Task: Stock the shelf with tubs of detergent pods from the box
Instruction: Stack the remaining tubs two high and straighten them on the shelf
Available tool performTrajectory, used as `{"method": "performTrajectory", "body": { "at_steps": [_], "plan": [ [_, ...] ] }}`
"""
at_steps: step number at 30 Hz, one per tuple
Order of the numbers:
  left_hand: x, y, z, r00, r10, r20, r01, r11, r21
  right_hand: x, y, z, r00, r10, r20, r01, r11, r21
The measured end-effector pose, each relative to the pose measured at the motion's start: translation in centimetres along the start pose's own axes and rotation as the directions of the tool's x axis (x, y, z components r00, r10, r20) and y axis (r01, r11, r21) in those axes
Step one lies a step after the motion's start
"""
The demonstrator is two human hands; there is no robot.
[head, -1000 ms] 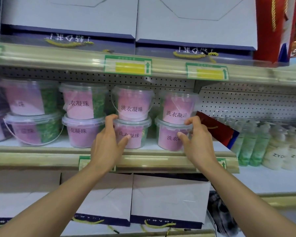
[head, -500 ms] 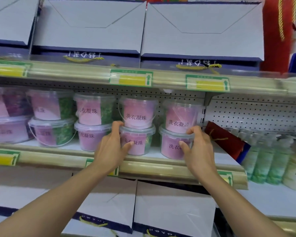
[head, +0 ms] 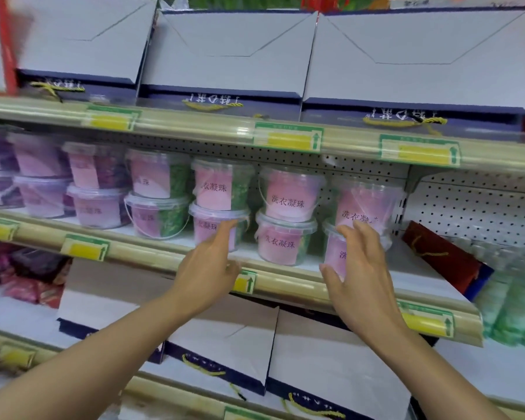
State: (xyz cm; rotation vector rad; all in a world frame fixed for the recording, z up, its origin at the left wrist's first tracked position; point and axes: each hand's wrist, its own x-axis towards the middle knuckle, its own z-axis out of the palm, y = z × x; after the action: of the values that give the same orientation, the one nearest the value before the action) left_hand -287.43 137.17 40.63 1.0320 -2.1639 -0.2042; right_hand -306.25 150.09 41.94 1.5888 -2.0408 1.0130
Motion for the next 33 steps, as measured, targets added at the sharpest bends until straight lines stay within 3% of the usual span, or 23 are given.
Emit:
{"method": "performTrajectory", "body": {
  "at_steps": [9, 15, 20, 25, 33],
  "plan": [
    [-0.9, -7.7, -6.9, 0.998, 0.056, -0.026, -0.046, 0.954, 0.297, 2.6, -7.7, 4.6, 0.987, -0.16, 0.029, 0.162, 0.986, -0.047],
    [2.6, -14.9, -9.5, 0.959, 0.252, -0.132, -0.199, 0.927, 0.318, 4.5, -12.8, 9.5, 0.992, -0.123, -0.005, 0.122, 0.988, -0.091],
    [6.5, -19.5, -9.9, 0.898, 0.42, -0.13, -0.358, 0.869, 0.341, 5.8, -15.3, 12.7, 0.986, -0.082, -0.142, 0.053, 0.978, -0.202],
    [7.9, -20.8, -9.6, 0.879, 0.462, -0.12, -0.426, 0.873, 0.238, 6.3, -16.8, 14.1, 0.969, -0.043, -0.242, -0.033, 0.953, -0.3],
    [8.6, -20.7, -9.0, 0.88, 0.452, -0.145, -0.425, 0.887, 0.181, 7.1, -17.2, 14.3, 0.965, -0.016, -0.261, -0.071, 0.944, -0.323]
  ]
}}
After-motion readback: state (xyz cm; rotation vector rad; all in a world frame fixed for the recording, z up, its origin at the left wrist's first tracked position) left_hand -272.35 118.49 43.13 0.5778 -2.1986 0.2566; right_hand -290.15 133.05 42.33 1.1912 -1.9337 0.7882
